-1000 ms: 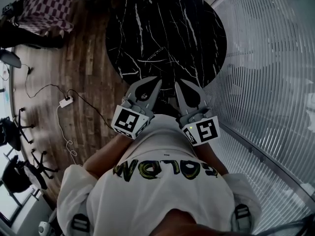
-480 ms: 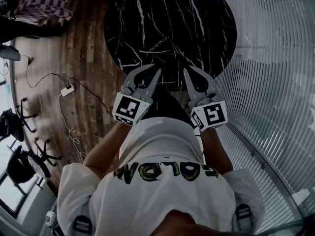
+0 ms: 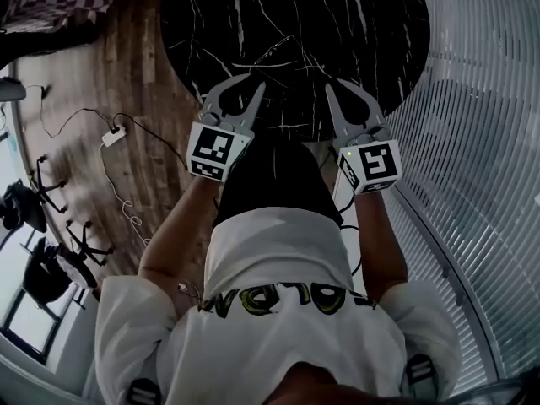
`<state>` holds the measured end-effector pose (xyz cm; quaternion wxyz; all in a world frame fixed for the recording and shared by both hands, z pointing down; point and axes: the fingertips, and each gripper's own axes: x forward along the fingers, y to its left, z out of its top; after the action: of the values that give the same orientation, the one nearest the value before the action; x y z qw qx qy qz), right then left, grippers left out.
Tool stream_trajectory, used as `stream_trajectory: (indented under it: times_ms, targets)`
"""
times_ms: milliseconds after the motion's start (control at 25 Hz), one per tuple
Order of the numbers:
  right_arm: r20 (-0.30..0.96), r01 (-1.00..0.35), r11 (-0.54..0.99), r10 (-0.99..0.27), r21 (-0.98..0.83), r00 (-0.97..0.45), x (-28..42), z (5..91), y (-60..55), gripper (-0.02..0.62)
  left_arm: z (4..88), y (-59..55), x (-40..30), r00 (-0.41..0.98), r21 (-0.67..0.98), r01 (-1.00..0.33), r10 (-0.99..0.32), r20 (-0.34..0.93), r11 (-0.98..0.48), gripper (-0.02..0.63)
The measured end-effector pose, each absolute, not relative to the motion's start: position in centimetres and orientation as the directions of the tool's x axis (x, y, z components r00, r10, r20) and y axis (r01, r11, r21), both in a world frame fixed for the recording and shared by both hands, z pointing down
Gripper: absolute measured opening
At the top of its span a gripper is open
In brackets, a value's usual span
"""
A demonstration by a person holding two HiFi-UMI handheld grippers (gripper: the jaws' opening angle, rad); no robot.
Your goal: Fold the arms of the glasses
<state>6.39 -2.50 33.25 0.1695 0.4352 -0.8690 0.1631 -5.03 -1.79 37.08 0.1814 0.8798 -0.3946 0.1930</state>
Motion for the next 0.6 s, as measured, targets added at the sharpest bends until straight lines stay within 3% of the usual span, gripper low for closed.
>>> stream_trajectory:
  times_ms: [600]
  targets:
    - [0.585, -0.855, 0.513, -0.674, -0.069, -0.452, 9.3, 47.0, -5.7, 0.012, 49.6, -4.5, -6.4, 0.581, 0.195, -0.767, -0.532, 0.616, -0.612, 0.054]
